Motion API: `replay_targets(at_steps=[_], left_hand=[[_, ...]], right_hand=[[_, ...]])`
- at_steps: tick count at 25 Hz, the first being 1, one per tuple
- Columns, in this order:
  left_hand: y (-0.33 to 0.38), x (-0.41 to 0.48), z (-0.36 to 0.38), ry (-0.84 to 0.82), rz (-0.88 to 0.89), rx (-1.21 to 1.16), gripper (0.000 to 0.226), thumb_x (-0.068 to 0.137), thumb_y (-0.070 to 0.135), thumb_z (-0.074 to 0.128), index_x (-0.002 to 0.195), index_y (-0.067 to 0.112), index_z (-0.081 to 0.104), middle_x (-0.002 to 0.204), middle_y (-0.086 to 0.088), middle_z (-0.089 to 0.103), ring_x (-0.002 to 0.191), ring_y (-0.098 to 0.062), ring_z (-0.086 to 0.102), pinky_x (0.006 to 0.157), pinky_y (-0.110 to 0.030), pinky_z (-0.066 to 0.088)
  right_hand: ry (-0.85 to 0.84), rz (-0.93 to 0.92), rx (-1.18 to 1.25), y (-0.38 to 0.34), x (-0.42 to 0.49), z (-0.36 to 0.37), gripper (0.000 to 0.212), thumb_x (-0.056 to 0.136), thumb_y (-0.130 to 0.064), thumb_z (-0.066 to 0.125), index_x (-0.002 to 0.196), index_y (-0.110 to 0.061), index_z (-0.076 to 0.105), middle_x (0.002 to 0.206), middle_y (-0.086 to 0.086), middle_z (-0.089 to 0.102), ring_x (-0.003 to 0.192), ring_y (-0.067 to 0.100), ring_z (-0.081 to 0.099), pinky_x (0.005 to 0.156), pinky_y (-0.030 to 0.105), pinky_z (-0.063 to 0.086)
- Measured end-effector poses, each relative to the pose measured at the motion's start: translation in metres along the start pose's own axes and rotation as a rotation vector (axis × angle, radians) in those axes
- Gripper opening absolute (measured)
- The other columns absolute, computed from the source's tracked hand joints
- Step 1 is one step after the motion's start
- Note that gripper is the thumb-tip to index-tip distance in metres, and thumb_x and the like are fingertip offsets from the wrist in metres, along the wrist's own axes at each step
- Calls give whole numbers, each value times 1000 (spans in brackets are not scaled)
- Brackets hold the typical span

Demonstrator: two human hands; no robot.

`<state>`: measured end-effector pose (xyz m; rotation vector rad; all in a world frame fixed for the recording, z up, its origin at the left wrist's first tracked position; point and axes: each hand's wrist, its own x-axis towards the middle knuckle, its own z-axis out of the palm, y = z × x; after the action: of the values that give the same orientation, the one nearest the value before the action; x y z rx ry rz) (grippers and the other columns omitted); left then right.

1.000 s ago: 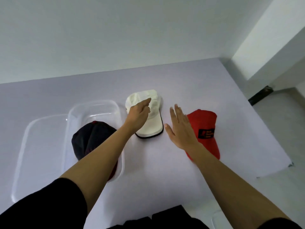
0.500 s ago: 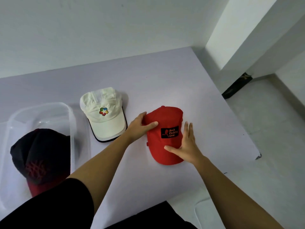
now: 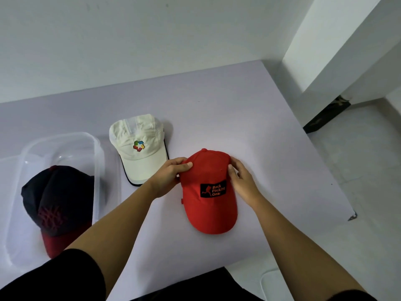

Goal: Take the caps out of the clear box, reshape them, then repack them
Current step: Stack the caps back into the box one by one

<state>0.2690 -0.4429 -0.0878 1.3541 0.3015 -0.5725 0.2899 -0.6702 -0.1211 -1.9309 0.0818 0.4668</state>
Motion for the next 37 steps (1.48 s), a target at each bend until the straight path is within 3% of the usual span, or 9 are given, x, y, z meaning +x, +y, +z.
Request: replay_targets(at_steps=[4, 8, 11, 18, 23, 26, 28, 32, 37], left_hand=[[5, -14, -12, 41, 19, 1, 27, 93, 19, 54, 67, 20, 59, 64, 7, 51, 62, -7, 47, 61, -20, 39], [4, -23, -30, 111, 95, 272, 21, 94, 29, 53, 86, 10, 60, 71, 8, 58, 66, -5, 53, 66, -21, 43], [10, -25, -37, 208, 171, 446, 24, 94, 32, 53, 75, 20, 58, 57, 15, 52, 54, 0, 46, 59, -20, 39], [34, -37, -28, 280, 347, 442, 24, 98, 32, 43, 78, 21, 46, 68, 7, 42, 54, 4, 39, 52, -8, 35], [45, -50, -30, 26, 185, 251, 31, 95, 42, 43, 78, 21, 58, 66, 14, 59, 62, 0, 55, 61, -18, 45], [53, -58, -44, -9, 190, 390, 62, 80, 65, 48, 81, 4, 63, 70, 3, 62, 68, -10, 56, 70, -21, 45], [53, -60, -53, 13, 233, 465, 85, 73, 75, 48, 81, -9, 54, 72, -8, 50, 70, -20, 43, 72, -32, 37], [46, -63, -54, 39, 225, 383, 86, 74, 76, 48, 84, -10, 50, 77, -8, 46, 74, -21, 40, 77, -38, 36], [39, -83, -61, -99, 1, 259, 72, 44, 73, 75, 97, 25, 68, 92, 5, 67, 88, -11, 60, 83, -36, 46]], right_hand=[[33, -81, 85, -8, 0, 12, 25, 100, -27, 38, 80, -23, 52, 78, -9, 55, 72, 4, 51, 73, 24, 42], [87, -179, 64, -20, -3, 12, 31, 100, -24, 34, 71, -20, 40, 67, 0, 37, 60, 5, 34, 59, 21, 32], [48, -164, 47, -30, -5, 10, 33, 101, -24, 33, 69, -21, 38, 65, -3, 33, 57, 2, 30, 58, 20, 29], [-437, -117, 41, -82, -23, 5, 29, 87, -43, 50, 92, -18, 61, 82, -7, 66, 74, 6, 64, 65, 23, 53], [-454, -66, 320, -93, -18, 0, 37, 91, -39, 45, 111, -16, 66, 113, 10, 67, 104, 22, 62, 92, 37, 48], [-481, -75, 252, -93, -18, -3, 50, 84, -50, 55, 106, -6, 65, 105, 15, 63, 96, 29, 57, 88, 45, 44], [-493, -72, 171, -95, -19, -5, 61, 80, -53, 60, 102, 4, 61, 95, 14, 61, 88, 26, 55, 81, 41, 42], [-548, -61, 92, -106, -23, -4, 33, 93, -31, 53, 109, -5, 66, 104, 7, 70, 95, 15, 65, 82, 24, 49], [-594, -58, 83, -130, -27, 6, 25, 95, -21, 48, 116, -17, 61, 105, -5, 69, 97, 6, 65, 80, 16, 48]])
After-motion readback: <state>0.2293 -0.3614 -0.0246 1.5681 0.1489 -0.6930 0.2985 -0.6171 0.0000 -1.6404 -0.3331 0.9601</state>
